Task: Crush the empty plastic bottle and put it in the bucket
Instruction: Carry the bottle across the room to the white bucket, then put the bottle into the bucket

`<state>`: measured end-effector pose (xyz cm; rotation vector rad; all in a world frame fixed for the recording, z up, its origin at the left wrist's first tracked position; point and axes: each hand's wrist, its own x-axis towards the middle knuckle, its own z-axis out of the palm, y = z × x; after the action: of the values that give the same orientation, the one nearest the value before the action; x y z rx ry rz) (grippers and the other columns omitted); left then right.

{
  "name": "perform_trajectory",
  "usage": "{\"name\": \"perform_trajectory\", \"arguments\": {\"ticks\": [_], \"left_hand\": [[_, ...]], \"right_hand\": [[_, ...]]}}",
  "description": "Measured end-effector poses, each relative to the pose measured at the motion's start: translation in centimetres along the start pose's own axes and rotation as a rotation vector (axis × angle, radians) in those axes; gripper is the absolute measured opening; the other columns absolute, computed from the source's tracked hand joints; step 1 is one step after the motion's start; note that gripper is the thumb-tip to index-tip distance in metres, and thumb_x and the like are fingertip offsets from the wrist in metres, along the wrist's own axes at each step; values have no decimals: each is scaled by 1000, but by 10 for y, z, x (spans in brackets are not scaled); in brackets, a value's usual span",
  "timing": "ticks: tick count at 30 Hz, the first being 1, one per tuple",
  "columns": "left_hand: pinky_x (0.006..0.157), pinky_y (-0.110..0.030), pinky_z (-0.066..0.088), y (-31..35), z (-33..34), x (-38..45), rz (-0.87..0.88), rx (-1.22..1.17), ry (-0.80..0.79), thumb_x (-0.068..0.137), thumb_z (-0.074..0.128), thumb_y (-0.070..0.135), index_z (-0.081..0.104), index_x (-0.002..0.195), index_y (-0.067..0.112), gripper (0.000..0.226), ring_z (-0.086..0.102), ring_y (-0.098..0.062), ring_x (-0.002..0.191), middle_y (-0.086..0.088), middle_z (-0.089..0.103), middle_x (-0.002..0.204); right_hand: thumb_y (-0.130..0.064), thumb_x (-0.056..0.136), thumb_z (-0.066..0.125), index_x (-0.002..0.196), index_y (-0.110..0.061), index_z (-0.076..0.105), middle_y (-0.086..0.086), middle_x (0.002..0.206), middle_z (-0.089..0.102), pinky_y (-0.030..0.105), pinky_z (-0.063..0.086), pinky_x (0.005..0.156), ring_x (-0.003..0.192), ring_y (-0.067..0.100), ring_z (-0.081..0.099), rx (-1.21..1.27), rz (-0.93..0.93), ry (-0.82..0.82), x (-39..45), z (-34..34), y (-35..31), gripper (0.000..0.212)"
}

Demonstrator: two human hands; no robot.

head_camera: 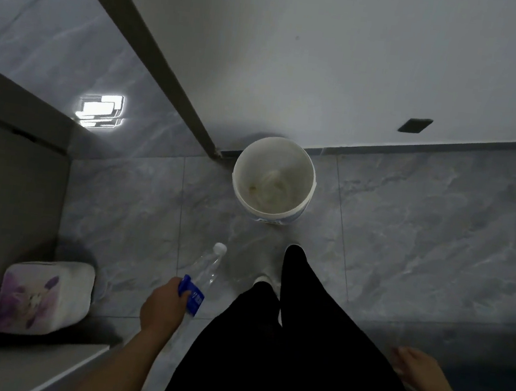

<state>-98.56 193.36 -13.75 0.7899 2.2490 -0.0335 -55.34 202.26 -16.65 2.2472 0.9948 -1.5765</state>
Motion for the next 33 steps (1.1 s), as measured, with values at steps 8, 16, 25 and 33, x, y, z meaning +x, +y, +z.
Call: {"name": "perform_trajectory", "arguments": {"ticks": [8,16,25,33], "left_hand": [[69,-30,41,35,6,35,-67,-50,4,90,50,23,57,95,12,14,53,-18,73,-13,67,92],[71,-37,48,77,4,124,-64,-189,83,90,51,27,60,93,11,18,59,-25,75,-15,68,88],[73,-36,41,118,40,267,-21,-123,-8,90,47,33,58,102,17,22,58,-28,82,-14,67,96],[70,-31,37,156,104,398,139,-132,-79,83,58,36,60,92,13,24,57,-24,77,-2,59,80]], "right_hand": [[-7,93,38,110,10,56,30,115,60,35,47,79,103,41,59,69,-167,-1,47,-21,-144,30],[-12,94,36,115,2,56,22,117,61,42,42,96,100,30,59,3,-286,-55,88,9,-252,32],[-13,93,37,116,-2,56,19,116,62,43,44,97,102,29,60,-50,-392,-20,180,65,-315,31],[-19,93,40,120,-7,54,16,118,63,28,37,85,107,27,57,-162,-489,155,306,107,-340,33]]}}
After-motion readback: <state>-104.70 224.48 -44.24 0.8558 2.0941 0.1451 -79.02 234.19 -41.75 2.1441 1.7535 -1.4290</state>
